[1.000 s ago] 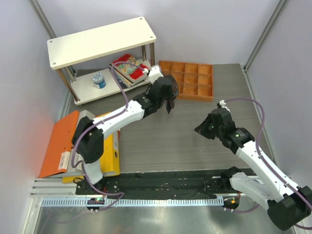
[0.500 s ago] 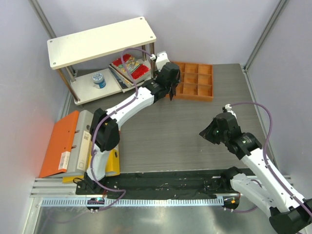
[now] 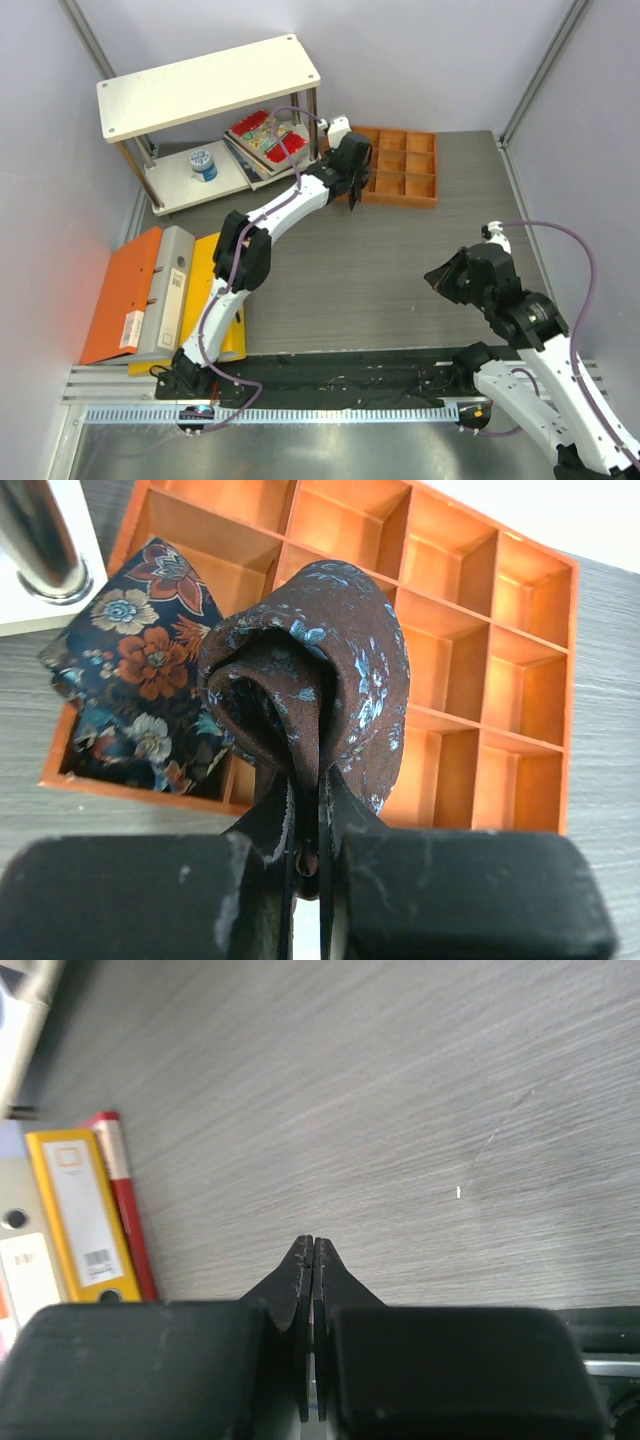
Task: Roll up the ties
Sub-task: Place the tie in the storage box.
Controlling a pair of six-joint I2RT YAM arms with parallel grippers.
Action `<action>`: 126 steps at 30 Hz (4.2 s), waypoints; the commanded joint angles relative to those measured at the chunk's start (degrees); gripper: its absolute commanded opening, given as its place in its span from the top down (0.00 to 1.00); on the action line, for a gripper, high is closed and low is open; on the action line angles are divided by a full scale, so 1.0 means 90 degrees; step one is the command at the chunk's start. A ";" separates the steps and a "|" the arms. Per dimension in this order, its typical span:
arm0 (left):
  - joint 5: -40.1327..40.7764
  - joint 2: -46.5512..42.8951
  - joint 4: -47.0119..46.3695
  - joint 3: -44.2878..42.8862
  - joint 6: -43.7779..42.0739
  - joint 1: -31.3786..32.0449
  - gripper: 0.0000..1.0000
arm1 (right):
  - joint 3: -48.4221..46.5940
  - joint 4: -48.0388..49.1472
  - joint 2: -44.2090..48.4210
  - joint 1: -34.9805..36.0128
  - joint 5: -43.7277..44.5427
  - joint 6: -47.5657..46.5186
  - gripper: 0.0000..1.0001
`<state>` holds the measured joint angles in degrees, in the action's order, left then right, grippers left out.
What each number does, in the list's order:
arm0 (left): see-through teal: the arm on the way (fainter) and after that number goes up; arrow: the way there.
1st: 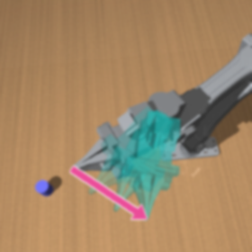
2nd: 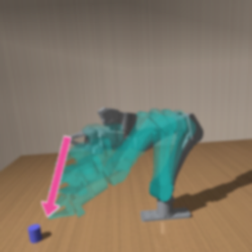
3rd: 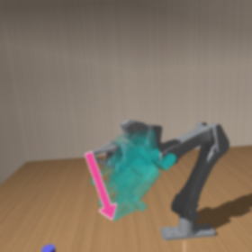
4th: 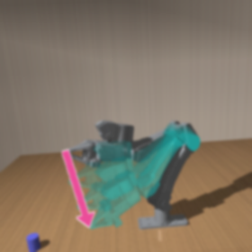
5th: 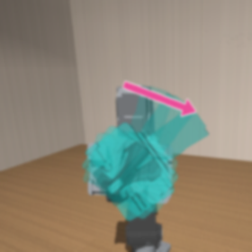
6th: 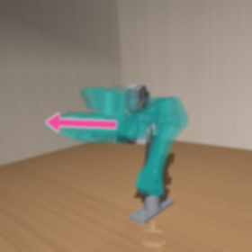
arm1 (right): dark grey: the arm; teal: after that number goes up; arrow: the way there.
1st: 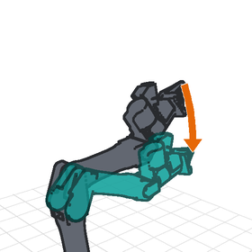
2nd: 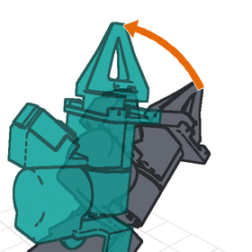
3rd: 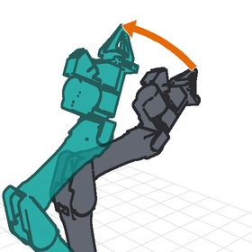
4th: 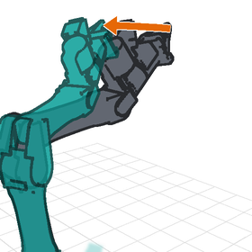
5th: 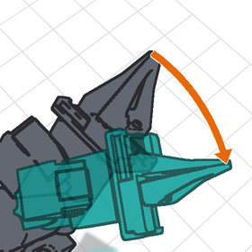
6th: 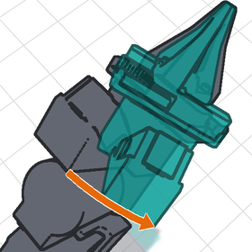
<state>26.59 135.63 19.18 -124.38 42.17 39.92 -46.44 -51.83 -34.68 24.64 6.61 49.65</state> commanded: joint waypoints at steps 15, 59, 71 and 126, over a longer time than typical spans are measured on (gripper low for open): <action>-0.0073 0.1199 -0.0715 -0.1678 -0.0037 -0.0149 1.00 | -0.0573 -0.0911 0.0699 0.0016 0.0369 0.0206 0.97; 0.0170 0.0038 -0.2902 0.1339 0.0180 -0.0140 1.00 | -0.0221 -0.0764 0.0992 0.0016 0.0183 0.0392 0.98; 0.1303 -0.0101 -0.2542 0.1653 -0.1014 0.0525 1.00 | -0.0173 -0.0666 0.1031 0.0016 0.0086 0.0363 0.98; 0.0512 -0.0333 0.2048 -0.0995 -0.1249 0.0564 0.00 | -0.0943 -0.0481 0.0660 0.0016 -0.0149 0.0119 0.97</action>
<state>31.14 140.68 35.11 -133.71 31.48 44.40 -51.68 -56.21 -27.66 24.64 5.02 52.21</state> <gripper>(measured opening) 0.985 0.027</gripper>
